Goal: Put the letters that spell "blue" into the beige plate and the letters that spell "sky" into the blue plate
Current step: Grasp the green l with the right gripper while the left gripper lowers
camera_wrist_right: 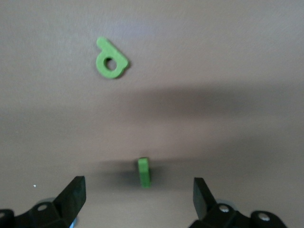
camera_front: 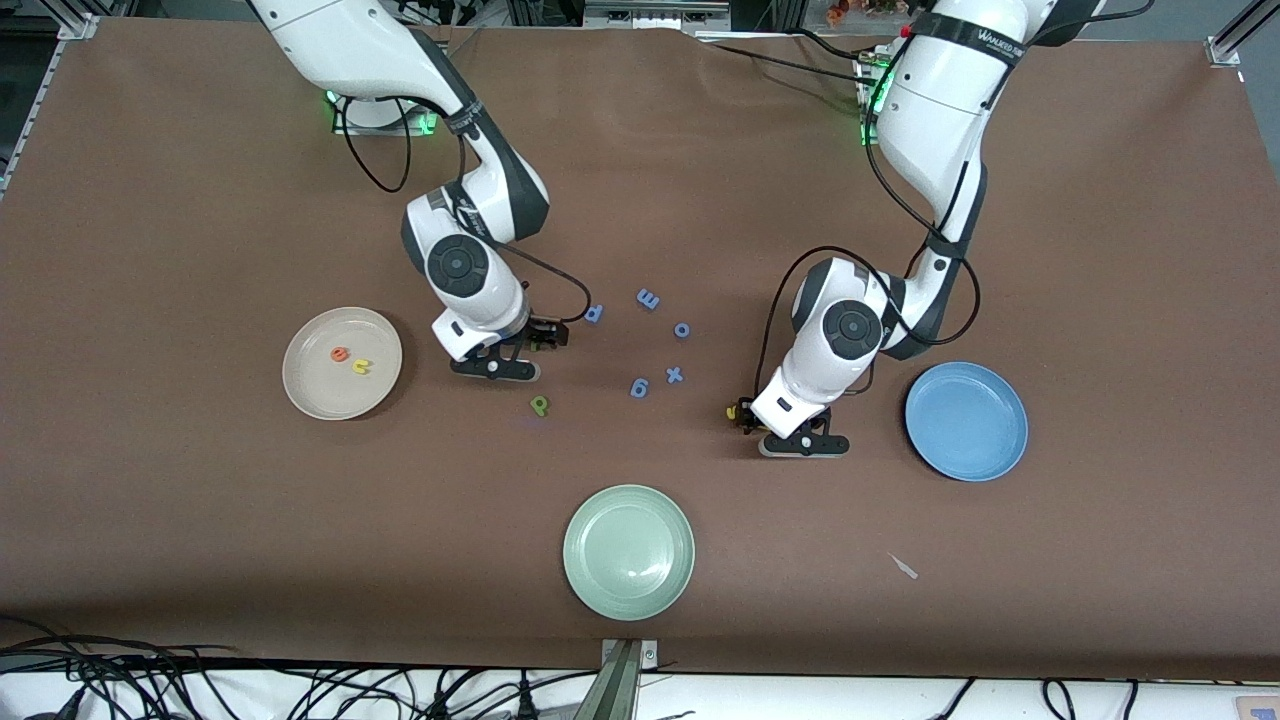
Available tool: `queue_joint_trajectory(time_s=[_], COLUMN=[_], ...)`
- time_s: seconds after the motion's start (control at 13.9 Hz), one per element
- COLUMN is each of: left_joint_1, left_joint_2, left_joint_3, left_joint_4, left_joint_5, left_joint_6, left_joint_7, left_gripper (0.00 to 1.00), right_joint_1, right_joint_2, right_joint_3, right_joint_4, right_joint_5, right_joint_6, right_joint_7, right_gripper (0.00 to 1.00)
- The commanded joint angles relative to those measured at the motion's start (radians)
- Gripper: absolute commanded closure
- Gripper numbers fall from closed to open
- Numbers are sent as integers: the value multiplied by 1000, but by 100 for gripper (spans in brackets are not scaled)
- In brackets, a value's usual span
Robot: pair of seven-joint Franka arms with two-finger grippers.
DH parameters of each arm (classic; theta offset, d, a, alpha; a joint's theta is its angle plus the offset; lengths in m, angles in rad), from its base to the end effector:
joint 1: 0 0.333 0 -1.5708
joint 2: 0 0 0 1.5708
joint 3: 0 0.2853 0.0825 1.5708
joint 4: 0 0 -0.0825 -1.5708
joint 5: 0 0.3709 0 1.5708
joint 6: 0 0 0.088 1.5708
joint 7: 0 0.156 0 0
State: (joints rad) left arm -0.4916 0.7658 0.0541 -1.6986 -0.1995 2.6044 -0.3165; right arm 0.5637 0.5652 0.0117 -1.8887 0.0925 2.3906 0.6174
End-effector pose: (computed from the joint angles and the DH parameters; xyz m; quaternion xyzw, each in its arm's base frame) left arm 0.5997 -0.2829 0.1026 0.9966 0.0127 0.0519 0.0623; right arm 0.5010 0.3298 0.1344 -0.9973 0.0565 0.0451 0.0100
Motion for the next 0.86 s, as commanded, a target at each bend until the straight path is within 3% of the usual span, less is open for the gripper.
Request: queue_joint_trajectory(time_s=[0.0,0.14,0.29,0.43,0.58,0.72,0.79], left_joint_1=[-27,-32,-32,-30,-30,-28,-28], left_joint_2=[4,-3,-10,-11,-11,-19,-20], left_joint_3=[7,7,7,7,7,7,7], left_joint_4=[-39,-50,-52,-52,-50,-50,-50], left_joint_5=[-17,-15,-17,-18,-18,-18,-18], left_joint_6=[-4,-6,-7,-15,-15,-17,-18], left_joint_7=[19,19,45,86,88,89,89], left_gripper=[26,34,40,41,41,49,56], right_joint_1=[8,10,10,10,10,10,10], right_joint_2=[-1,-1,-1,-1,-1,-1,-1], right_joint_3=[-4,-4,-4,-2,-2,-2,-2], right_joint_4=[-35,-64,-84,-84,-84,-82,-81], right_joint_5=[13,13,13,13,13,13,13], right_joint_6=[25,64,91,91,93,93,90], right_joint_7=[16,16,18,18,19,19,21], right_gripper=[1,6,24,60,82,95,96])
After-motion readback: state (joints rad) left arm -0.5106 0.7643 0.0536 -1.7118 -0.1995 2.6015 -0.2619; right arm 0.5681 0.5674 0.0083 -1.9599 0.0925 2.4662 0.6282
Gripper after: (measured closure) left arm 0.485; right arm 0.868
